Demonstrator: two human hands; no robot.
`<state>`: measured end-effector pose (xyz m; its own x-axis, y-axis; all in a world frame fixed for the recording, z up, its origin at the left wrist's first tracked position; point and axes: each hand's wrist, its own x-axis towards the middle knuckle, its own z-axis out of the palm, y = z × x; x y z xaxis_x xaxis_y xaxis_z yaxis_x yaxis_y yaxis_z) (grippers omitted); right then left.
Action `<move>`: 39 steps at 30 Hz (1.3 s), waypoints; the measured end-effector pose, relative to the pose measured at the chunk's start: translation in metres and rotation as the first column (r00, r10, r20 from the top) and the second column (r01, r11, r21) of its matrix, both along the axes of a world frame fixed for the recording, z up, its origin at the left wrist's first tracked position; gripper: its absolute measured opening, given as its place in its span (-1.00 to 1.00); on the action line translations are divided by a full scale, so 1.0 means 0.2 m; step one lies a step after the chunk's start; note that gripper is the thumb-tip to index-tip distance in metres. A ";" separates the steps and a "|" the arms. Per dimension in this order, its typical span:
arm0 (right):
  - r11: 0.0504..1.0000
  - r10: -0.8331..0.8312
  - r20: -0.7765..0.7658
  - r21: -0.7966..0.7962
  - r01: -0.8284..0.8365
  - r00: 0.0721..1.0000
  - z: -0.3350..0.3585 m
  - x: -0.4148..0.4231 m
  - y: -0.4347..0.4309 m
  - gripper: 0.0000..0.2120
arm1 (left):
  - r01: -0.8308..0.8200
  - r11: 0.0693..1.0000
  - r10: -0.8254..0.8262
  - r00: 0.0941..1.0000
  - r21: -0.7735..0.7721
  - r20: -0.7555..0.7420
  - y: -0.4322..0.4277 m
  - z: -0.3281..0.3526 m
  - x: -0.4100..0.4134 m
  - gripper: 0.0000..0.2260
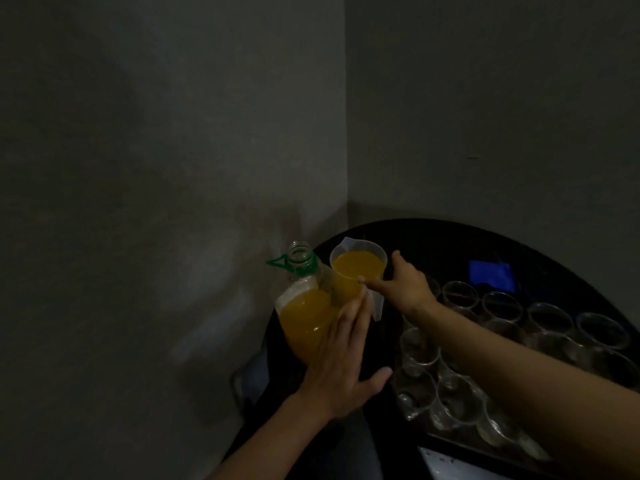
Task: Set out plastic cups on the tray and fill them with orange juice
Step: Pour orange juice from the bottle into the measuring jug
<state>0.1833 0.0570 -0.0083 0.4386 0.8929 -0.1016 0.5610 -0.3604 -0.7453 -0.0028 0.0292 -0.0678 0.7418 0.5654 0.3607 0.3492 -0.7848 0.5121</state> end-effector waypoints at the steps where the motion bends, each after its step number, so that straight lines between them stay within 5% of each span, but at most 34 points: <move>1: 1.000 -0.018 -0.023 -0.016 0.017 1.000 -0.02 -0.01 0.01 -0.02 | -0.034 0.997 0.034 0.999 -0.066 -0.001 0.01 0.01 0.04 -0.15; 9: 0.988 -0.150 -0.122 -0.049 0.145 0.981 -0.18 -0.05 0.06 -0.43 | -0.136 0.919 0.142 0.990 -0.369 -0.011 0.15 -0.05 0.20 -0.21; 21: 0.970 -0.241 -0.225 -0.079 0.229 0.944 -0.29 -0.09 0.12 -0.59 | -0.090 0.955 0.078 0.996 -0.283 -0.054 0.21 -0.12 0.21 -0.15; 30: 0.967 -0.216 -0.593 -0.017 0.256 0.776 -0.34 -0.11 0.12 -0.77 | -0.118 0.949 0.125 0.992 -0.292 0.006 0.25 -0.14 0.23 -0.18; 39: 0.956 -0.171 -0.701 0.052 0.288 0.693 -0.31 -0.10 0.07 -0.55 | -0.127 0.933 0.155 0.986 -0.337 0.056 0.26 -0.13 0.23 -0.22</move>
<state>0.1629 0.0714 -0.0696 0.4937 0.8031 -0.3335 -0.2078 -0.2634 -0.9420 0.0431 0.0817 -0.0930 0.6222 0.7595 0.1898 0.3912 -0.5117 0.7649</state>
